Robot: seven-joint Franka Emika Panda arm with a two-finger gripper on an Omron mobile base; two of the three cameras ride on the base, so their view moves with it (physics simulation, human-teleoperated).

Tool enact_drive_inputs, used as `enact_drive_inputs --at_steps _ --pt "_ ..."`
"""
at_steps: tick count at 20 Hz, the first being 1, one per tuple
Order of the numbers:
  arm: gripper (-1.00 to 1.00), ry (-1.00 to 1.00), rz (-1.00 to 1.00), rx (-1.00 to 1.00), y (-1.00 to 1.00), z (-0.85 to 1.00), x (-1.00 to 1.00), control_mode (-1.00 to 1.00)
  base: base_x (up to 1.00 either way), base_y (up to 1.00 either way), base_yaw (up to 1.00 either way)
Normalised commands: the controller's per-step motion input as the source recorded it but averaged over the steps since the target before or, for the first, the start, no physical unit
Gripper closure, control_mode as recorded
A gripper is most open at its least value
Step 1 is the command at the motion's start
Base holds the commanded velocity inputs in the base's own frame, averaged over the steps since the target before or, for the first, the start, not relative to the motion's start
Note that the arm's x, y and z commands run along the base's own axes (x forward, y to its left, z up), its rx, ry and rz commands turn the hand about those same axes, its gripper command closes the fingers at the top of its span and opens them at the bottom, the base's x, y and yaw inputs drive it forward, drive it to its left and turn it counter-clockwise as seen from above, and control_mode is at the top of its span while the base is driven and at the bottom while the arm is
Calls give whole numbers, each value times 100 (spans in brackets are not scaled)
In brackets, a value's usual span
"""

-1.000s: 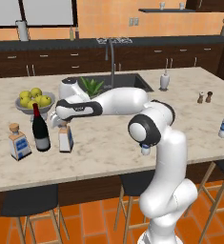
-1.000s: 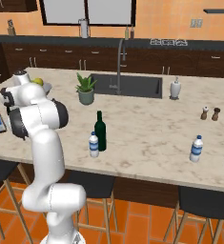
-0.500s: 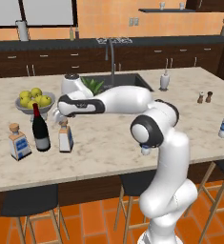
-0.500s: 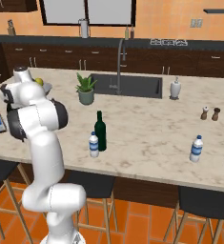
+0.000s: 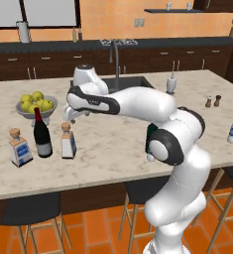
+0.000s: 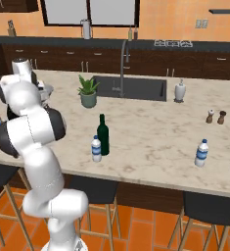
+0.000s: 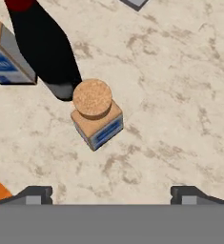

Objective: Move the plastic bottles in the middle to the plastics group, and the glass bottles in the middle to the glass group.

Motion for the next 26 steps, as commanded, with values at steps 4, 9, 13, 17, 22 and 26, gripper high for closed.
enact_drive_inputs --at_steps 4,9,13,17,22,26 --pt "-100 0 -10 0 -62 0 -84 -100 0 0 0" --pt "-100 1 -19 0 -71 1 -71 -100 0 0 0" --pt "-100 7 -22 0 -77 8 -58 -100 0 0 0" --pt "-100 13 -23 0 -85 11 -42 -100 0 0 0" --pt "-100 16 -27 0 -89 11 -36 -100 0 0 0" --pt "-100 9 -25 0 -78 9 -43 -100 0 0 0"
